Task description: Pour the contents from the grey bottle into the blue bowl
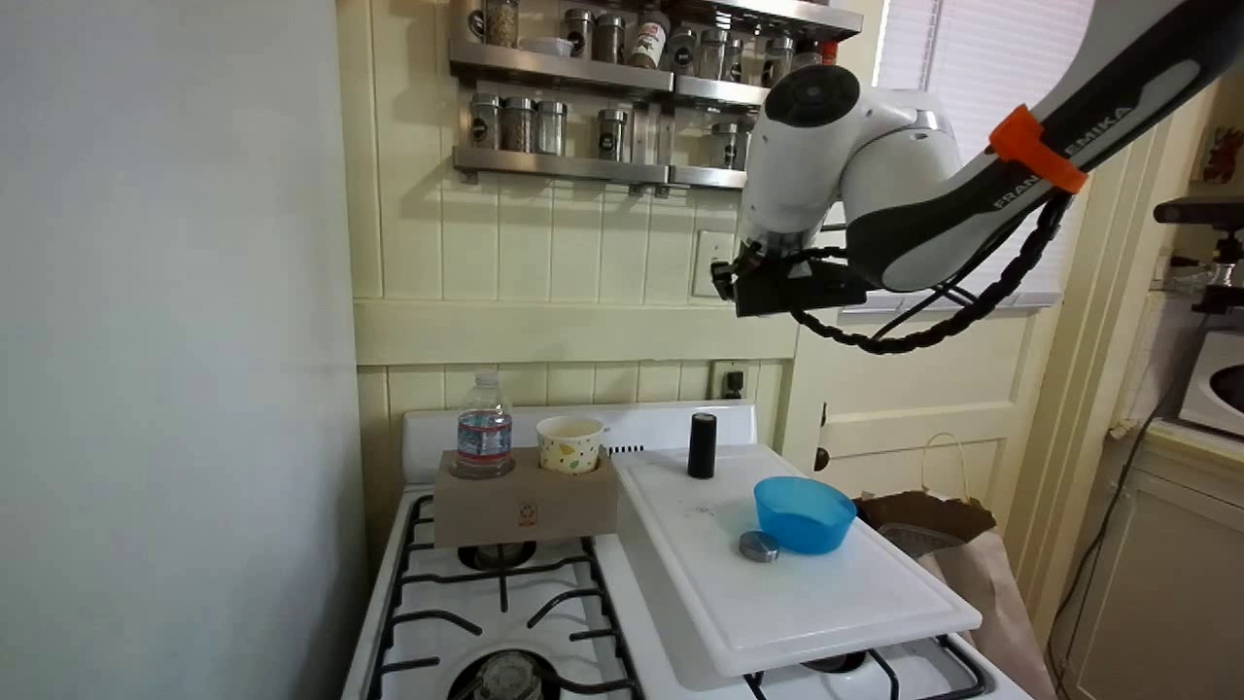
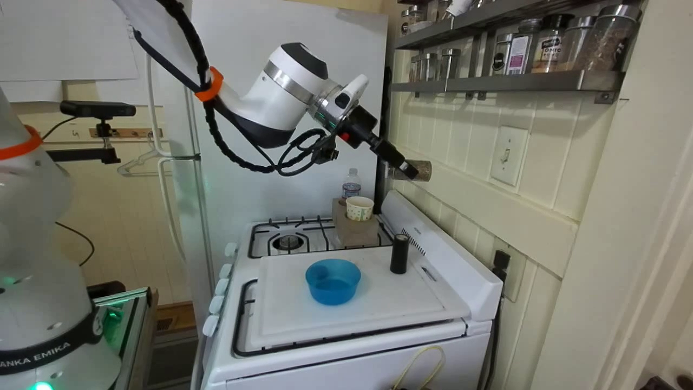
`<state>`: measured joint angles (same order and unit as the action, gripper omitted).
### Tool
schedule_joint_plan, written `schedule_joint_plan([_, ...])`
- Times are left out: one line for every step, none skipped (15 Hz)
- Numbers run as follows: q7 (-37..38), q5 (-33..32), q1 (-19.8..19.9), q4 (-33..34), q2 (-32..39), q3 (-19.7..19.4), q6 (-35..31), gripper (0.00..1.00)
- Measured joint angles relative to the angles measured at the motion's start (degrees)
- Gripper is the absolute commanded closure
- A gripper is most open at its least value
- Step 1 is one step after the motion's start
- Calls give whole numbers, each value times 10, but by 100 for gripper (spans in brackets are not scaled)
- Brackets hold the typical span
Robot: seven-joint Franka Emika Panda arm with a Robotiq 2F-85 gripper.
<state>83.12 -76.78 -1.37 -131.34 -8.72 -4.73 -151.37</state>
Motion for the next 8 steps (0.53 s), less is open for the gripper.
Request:
schedule_joint_plan([-44,33,0,0,8,-4,-20,77])
schedule_joint_plan([-88,70,0,0,16,-5,-31,77])
schedule_joint_plan([-134,107,0,-3,25,-3,-35,77])
schedule_joint_plan([-178,143,0,-8,32,0,-35,77])
schedule_joint_plan([-221,177,0,-15,37,3,-34,77])
schedule_joint_plan([-264,212,0,-24,40,5,-34,77])
schedule_joint_plan([-308,246,0,-34,41,7,-34,77])
schedule_joint_plan([-351,281,0,-44,41,9,-29,77])
